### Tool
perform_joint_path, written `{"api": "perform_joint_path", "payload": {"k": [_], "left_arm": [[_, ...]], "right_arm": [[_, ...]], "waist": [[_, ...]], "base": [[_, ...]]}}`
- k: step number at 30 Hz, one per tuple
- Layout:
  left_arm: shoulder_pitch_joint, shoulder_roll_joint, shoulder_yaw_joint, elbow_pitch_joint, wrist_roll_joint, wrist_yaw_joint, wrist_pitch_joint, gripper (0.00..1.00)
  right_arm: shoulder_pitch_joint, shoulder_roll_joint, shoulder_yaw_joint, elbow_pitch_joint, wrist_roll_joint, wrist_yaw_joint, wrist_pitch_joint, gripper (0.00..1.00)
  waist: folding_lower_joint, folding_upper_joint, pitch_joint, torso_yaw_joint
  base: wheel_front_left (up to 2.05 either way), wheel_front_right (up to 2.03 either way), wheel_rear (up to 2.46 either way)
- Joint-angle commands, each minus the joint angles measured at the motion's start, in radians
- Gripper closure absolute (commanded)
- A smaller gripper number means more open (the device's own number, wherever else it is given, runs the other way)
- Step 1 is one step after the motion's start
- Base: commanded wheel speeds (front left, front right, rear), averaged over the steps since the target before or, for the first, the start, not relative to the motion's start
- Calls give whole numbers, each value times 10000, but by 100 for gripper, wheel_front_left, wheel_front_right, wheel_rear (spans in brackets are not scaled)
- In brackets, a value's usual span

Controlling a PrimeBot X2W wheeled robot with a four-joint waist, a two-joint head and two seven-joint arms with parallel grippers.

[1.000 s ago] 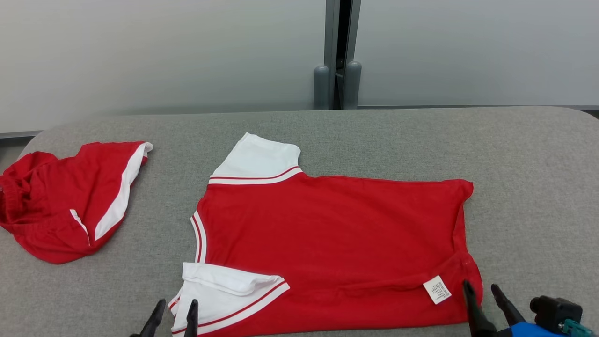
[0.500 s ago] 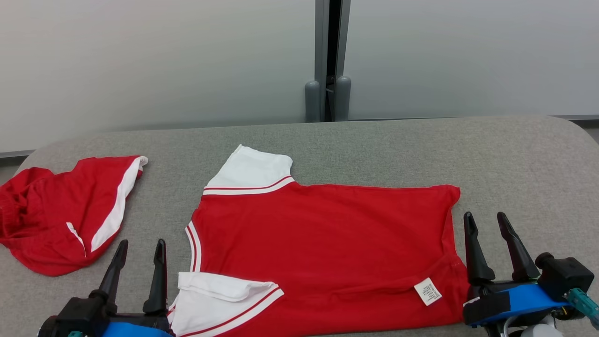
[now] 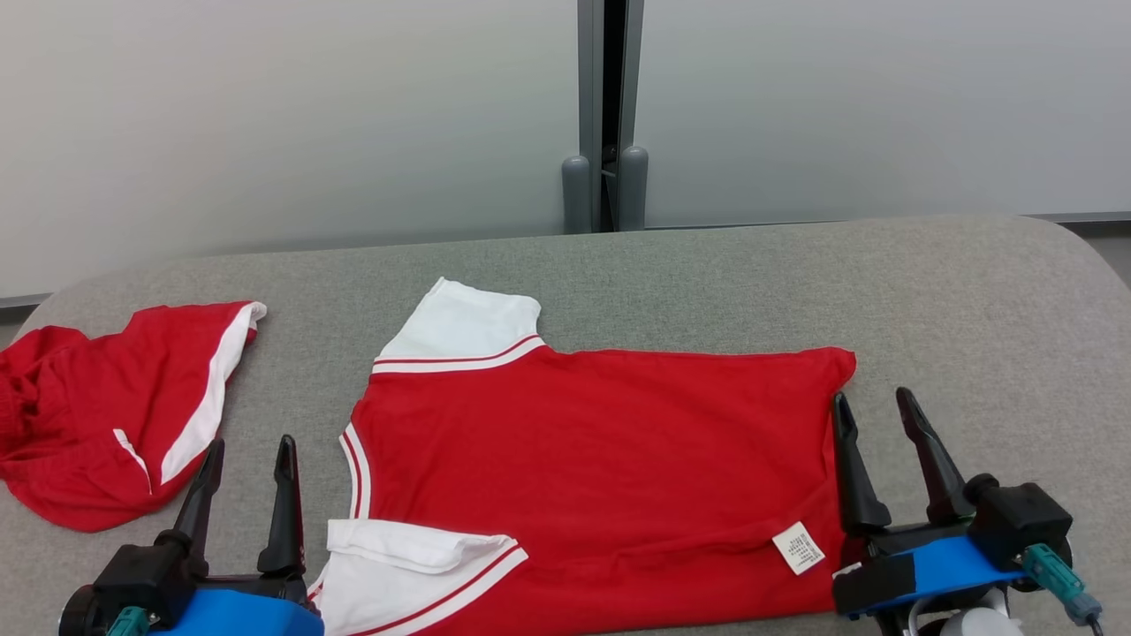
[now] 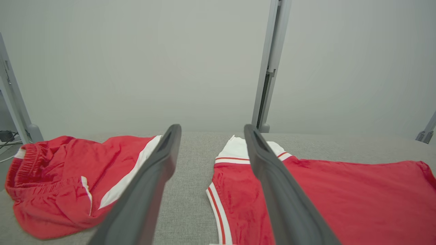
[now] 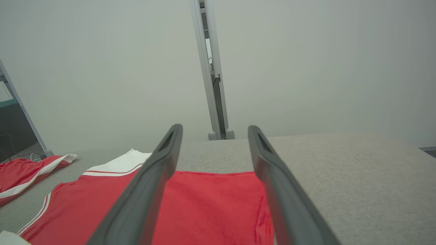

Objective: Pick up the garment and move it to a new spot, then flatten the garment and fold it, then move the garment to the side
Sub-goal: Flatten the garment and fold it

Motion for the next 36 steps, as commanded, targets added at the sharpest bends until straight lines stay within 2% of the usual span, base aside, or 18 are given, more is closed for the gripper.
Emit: {"api": "perform_joint_path", "payload": {"k": [1,16,20,29,36], "left_arm": [[-163,26,25,61,36,-37,-28,0],[-560,26,17,666,91,-54,-28,0],[-1388,413,-389,980,141,-57,-29,0],[-4781,1589,-1642,2339,-294,-46,-28,0],[-7411,2428,-3228,3900,-1613,-36,464,0]], "right_arm": [[90,67,53,73,19,-3,-47,0],[-223,126,-43,551,-189,-3,-48,0],[-881,-84,-141,723,-424,-3,-48,0],[-3366,-516,-206,2109,-461,-3,318,0],[-4647,-496,6,2469,-338,-3,354,0]], "waist": [[0,0,-11,12],[0,0,-21,89],[0,0,167,-31],[0,0,1584,-574],[0,0,2828,-1267]], "base": [[0,0,0],[0,0,0],[0,0,0],[0,0,0],[0,0,0]]}}
